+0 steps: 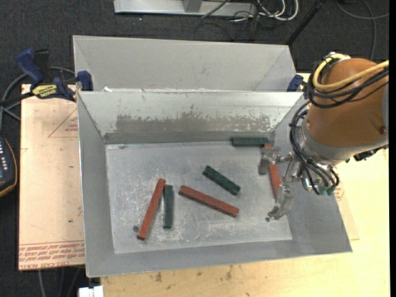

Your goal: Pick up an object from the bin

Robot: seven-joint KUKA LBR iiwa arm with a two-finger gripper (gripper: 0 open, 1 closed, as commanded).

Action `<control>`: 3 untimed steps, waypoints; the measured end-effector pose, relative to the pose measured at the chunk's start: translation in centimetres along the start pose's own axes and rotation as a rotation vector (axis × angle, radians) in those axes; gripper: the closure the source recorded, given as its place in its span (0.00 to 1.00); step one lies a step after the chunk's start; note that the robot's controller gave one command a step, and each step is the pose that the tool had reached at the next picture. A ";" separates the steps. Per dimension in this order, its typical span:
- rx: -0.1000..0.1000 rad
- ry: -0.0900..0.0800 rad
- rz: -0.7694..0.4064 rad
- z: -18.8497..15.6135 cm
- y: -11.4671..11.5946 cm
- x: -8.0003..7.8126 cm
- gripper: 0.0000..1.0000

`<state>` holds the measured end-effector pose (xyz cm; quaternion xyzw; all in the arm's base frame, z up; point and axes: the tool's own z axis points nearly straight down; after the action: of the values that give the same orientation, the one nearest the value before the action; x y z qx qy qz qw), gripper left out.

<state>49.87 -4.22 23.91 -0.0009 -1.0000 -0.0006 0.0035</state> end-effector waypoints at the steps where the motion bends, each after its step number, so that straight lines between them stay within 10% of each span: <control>1: 0.000 -0.004 -0.220 13.8 2.8 -7.0 0.00; 2: 0.001 -0.011 -0.109 16.4 4.3 -9.0 0.00; 3: 0.000 -0.013 -0.110 15.9 4.3 -9.2 1.00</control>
Offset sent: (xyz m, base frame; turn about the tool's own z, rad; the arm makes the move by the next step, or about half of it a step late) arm 0.0689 0.0269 -0.1339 -0.2207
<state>58.93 0.09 7.91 0.0540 -0.9985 -0.0005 -0.0028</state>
